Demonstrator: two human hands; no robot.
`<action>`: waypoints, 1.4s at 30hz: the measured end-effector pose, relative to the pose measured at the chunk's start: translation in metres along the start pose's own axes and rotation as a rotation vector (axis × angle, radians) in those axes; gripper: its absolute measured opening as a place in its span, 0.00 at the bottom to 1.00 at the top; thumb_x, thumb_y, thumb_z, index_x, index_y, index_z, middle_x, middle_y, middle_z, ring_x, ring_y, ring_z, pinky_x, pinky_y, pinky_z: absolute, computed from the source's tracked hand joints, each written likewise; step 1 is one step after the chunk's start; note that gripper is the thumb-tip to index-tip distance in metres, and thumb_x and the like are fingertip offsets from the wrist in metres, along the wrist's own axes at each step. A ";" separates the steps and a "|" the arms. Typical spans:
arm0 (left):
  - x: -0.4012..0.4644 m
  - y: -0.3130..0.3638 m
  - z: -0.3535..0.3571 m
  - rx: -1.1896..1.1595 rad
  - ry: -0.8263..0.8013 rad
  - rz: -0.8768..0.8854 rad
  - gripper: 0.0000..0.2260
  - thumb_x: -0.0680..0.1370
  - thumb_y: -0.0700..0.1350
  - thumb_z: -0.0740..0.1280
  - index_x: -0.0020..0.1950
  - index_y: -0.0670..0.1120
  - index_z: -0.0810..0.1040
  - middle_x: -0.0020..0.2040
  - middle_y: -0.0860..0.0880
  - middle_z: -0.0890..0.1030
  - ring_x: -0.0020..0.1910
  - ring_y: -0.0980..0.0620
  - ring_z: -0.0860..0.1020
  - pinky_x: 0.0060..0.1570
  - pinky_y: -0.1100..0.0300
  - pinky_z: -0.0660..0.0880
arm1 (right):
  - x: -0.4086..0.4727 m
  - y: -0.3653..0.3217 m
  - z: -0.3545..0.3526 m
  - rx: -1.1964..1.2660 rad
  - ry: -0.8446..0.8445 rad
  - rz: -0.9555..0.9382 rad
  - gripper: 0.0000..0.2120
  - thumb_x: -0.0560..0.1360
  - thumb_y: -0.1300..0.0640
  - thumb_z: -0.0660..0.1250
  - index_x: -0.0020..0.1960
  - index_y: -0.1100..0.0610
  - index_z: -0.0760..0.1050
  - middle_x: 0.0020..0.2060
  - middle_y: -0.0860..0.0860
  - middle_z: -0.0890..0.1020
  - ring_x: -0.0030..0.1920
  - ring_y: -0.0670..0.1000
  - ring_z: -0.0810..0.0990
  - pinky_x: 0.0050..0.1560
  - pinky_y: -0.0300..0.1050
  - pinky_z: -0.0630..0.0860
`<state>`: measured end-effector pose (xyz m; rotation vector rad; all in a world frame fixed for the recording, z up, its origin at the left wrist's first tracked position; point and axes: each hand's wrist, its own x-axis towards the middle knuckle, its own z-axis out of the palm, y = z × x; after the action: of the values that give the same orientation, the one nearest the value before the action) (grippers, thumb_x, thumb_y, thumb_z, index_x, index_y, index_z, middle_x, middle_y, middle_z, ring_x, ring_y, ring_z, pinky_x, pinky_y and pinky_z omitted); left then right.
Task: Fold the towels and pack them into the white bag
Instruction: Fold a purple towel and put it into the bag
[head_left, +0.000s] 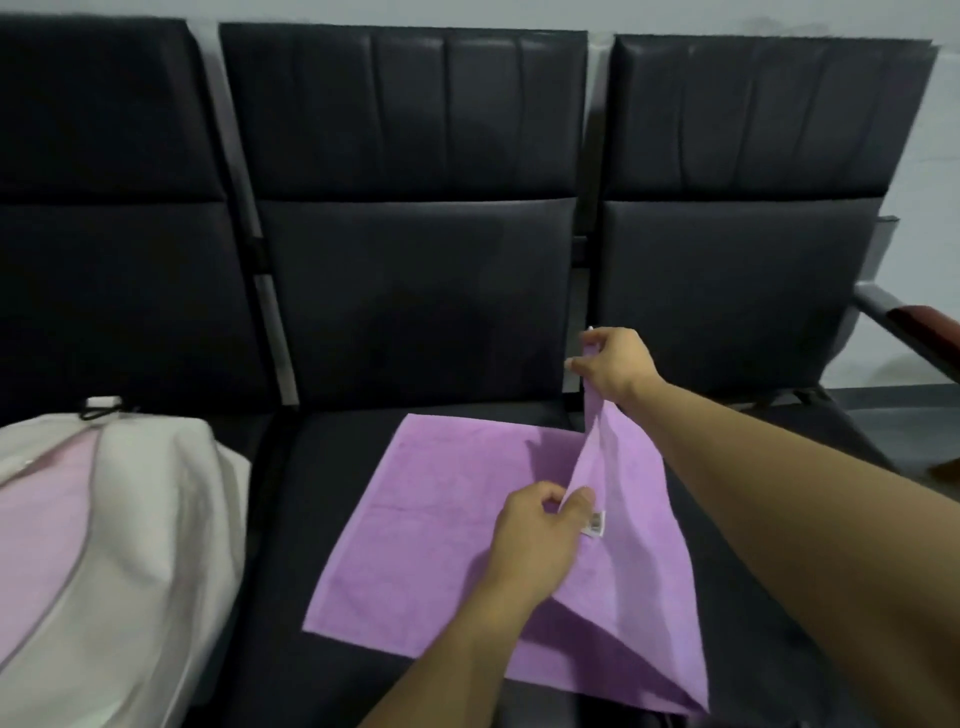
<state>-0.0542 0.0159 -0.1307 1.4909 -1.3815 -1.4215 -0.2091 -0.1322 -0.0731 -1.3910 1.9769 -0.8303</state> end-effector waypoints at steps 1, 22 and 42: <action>-0.001 -0.007 -0.018 0.008 0.022 -0.015 0.14 0.80 0.55 0.68 0.43 0.46 0.82 0.36 0.54 0.81 0.31 0.59 0.76 0.33 0.66 0.72 | 0.001 -0.010 0.018 0.012 -0.025 0.003 0.27 0.75 0.60 0.75 0.71 0.62 0.73 0.69 0.56 0.76 0.68 0.55 0.76 0.70 0.45 0.70; 0.014 -0.166 -0.199 0.664 0.379 -0.283 0.12 0.81 0.56 0.62 0.46 0.49 0.75 0.44 0.50 0.80 0.43 0.46 0.79 0.42 0.54 0.74 | -0.020 -0.037 0.258 0.102 -0.505 0.000 0.25 0.83 0.50 0.61 0.79 0.51 0.63 0.76 0.51 0.68 0.68 0.52 0.73 0.61 0.41 0.70; 0.110 -0.149 -0.187 0.708 0.313 -0.279 0.25 0.77 0.59 0.72 0.37 0.36 0.78 0.35 0.40 0.81 0.36 0.41 0.79 0.38 0.52 0.76 | -0.085 0.167 0.068 -0.239 -0.087 0.409 0.27 0.69 0.35 0.74 0.29 0.54 0.68 0.20 0.46 0.69 0.24 0.50 0.68 0.27 0.41 0.64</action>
<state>0.1458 -0.0916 -0.2629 2.3143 -1.5969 -0.8035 -0.2324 -0.0185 -0.2348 -1.0647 2.2387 -0.3518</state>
